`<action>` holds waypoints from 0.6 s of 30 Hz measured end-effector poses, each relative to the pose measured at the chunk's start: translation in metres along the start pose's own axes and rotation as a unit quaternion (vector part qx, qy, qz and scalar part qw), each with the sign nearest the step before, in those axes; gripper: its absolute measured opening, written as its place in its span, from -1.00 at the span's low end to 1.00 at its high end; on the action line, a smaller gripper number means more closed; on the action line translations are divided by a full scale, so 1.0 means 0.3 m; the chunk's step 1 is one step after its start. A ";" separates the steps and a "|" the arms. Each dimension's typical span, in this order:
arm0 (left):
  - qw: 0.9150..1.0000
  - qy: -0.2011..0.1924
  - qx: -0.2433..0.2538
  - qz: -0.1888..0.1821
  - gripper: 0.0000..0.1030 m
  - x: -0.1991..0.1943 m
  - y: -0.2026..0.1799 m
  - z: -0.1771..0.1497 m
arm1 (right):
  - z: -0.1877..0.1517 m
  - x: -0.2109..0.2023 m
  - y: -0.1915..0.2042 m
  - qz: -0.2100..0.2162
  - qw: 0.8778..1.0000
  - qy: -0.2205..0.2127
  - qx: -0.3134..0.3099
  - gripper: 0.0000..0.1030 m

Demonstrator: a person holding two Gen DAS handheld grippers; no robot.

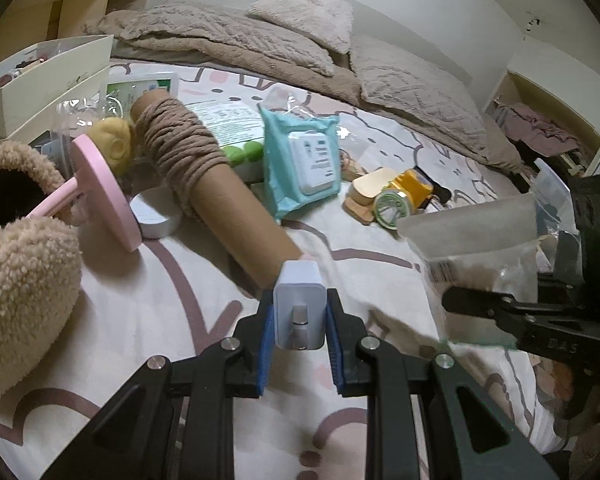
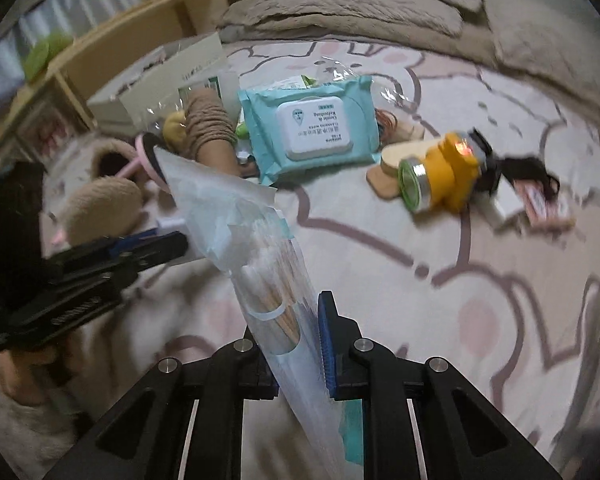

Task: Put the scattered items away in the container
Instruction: 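Carry the charger with the left gripper while the right gripper carries the bag toward the box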

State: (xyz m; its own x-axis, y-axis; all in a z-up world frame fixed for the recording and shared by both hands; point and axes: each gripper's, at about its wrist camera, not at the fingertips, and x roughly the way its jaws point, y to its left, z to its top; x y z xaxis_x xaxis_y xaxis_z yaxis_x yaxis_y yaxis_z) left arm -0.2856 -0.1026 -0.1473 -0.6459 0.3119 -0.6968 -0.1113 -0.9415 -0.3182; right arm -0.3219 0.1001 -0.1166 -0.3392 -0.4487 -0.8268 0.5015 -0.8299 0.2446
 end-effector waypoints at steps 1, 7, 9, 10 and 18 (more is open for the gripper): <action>1.000 0.000 0.000 -0.003 -0.54 -0.002 -0.005 -0.002 | -0.012 -0.016 -0.002 0.010 1.000 0.000 0.010 -0.68; 1.000 0.001 0.004 -0.018 -0.54 -0.019 -0.047 -0.025 | -0.094 -0.094 -0.018 0.063 0.996 0.004 0.070 -0.68; 1.000 -0.003 0.004 -0.022 -0.54 -0.030 -0.063 -0.032 | -0.127 -0.109 -0.021 0.081 0.993 0.009 0.088 -0.68; 1.000 -0.004 0.005 -0.025 -0.54 -0.034 -0.070 -0.036 | -0.141 -0.113 -0.021 0.086 0.992 0.011 0.093 -0.68; 0.999 0.000 0.016 -0.039 -0.54 -0.062 -0.124 -0.090 | -0.243 -0.165 -0.047 0.148 0.976 0.018 0.157 -0.68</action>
State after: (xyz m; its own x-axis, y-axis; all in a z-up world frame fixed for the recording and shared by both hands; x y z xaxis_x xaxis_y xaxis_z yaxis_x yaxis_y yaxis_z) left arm -0.2489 -0.0698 -0.1399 -0.6347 0.3852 -0.6699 -0.1864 -0.9176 -0.3510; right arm -0.2541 0.1582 -0.1160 -0.1846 -0.6769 -0.7126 0.3023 -0.7290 0.6141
